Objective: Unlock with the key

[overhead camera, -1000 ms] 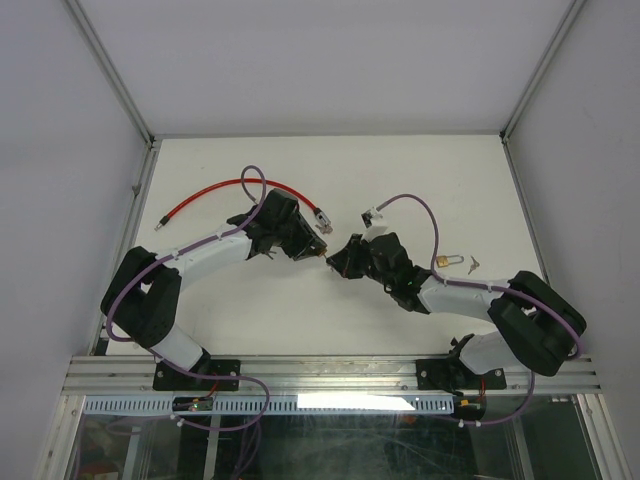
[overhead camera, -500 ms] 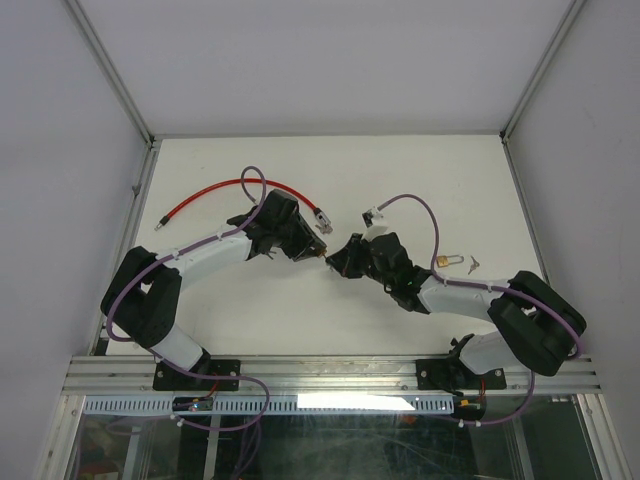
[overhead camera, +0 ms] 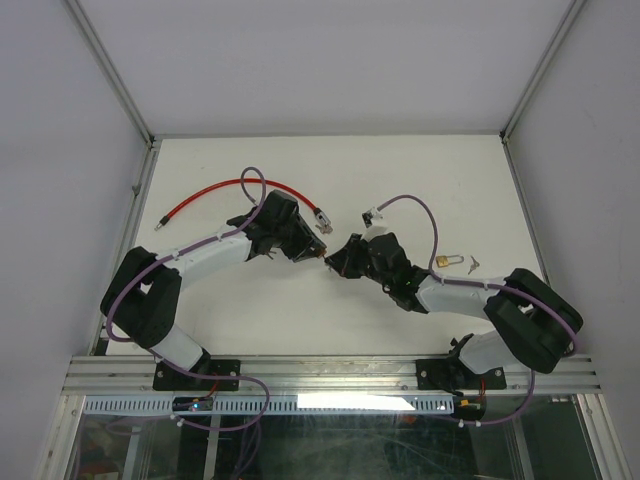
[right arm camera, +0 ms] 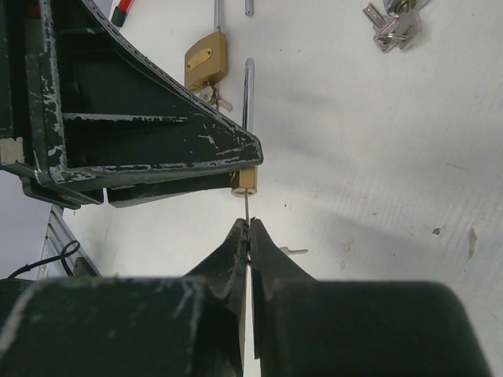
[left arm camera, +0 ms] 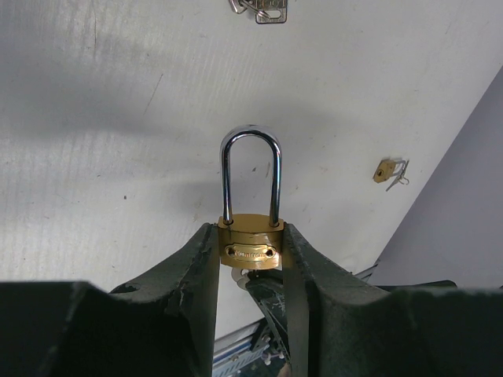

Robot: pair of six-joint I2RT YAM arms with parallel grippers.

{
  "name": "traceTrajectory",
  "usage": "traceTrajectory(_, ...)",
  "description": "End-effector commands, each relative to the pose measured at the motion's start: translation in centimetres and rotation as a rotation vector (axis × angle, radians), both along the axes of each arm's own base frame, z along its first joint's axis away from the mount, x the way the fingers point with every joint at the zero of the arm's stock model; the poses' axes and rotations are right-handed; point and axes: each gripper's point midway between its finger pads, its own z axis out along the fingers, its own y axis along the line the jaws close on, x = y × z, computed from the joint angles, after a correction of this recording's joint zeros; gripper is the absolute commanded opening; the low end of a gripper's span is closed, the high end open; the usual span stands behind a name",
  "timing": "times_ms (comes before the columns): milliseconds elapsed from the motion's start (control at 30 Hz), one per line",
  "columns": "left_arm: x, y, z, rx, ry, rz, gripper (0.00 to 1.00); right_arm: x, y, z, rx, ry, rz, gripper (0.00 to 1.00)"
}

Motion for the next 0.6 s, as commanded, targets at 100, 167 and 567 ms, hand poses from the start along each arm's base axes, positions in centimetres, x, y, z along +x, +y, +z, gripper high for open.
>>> traceTrajectory(100,0.5,-0.9,3.7,-0.096,-0.078,0.000,0.14,1.6,0.6,2.7,0.075,-0.053,-0.059,0.00)
traceTrajectory(167,0.4,-0.9,3.6,-0.096,-0.076,0.002,0.14,1.7,0.4,2.9,0.083,-0.052,-0.075,0.00)
traceTrajectory(567,0.2,-0.8,3.6,-0.115,-0.072,0.034,0.11,1.9,-0.2,3.0,0.096,-0.054,-0.116,0.00)
